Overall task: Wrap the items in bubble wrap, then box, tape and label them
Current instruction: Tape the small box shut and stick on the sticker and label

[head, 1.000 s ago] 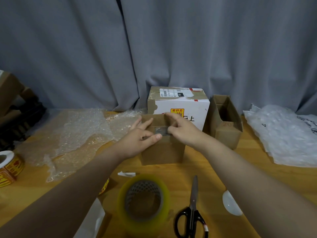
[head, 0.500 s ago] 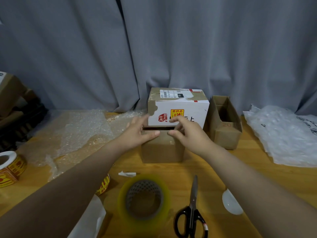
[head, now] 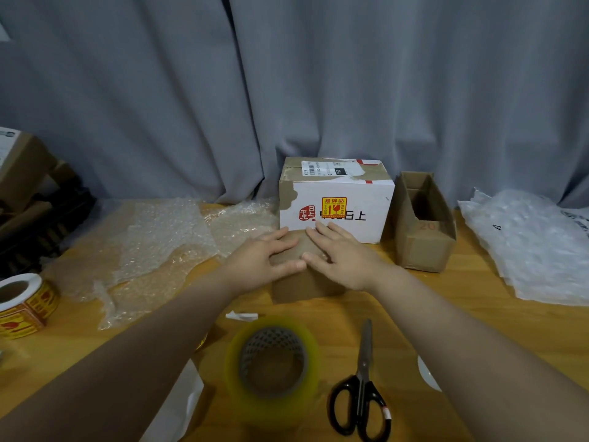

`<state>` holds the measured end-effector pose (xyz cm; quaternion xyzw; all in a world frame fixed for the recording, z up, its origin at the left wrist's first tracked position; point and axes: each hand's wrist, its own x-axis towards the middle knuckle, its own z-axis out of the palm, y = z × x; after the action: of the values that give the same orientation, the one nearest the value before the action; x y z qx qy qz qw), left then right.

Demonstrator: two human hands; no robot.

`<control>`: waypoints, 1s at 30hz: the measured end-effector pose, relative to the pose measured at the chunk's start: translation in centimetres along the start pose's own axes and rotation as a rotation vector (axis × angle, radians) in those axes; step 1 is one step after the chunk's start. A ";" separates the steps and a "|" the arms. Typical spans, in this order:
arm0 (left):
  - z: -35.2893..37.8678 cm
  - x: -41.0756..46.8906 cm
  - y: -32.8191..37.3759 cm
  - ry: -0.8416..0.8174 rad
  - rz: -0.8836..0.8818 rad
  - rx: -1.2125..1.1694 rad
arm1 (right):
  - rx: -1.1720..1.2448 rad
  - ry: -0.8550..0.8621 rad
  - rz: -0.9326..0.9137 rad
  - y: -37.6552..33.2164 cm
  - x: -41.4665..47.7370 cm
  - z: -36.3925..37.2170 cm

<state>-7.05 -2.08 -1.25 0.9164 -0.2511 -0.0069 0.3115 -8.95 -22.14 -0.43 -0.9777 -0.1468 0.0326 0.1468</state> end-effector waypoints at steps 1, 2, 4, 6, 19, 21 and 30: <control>-0.3 -0.1 0.0 -0.045 0.004 0.109 | -0.033 0.002 0.001 -0.1 0.0 -0.1; -0.5 -0.1 0.1 -0.074 0.009 0.203 | -0.060 0.015 0.006 -0.2 -0.1 -0.1; -0.9 0.1 0.7 -0.120 -0.005 0.356 | -0.135 0.066 0.012 -0.8 -0.4 0.1; -1.1 0.2 1.5 -0.155 -0.029 0.531 | -0.295 0.144 0.032 -1.8 -0.7 1.2; 1.0 -6.3 6.2 0.035 0.149 0.362 | -0.111 0.370 -0.056 -4.7 -5.0 -0.9; 0.9 -7.6 7.0 -0.303 -0.020 0.389 | -0.085 0.394 -0.082 -5.2 -6.1 -0.6; 2.3 -11.7 8.4 -0.454 0.086 0.687 | 0.253 0.346 0.066 -3.9 -10.1 2.2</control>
<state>-21.50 -3.60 0.04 0.9310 -0.3391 -0.1116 -0.0757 -19.90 -20.92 -1.17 -0.9468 -0.0819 -0.1126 0.2901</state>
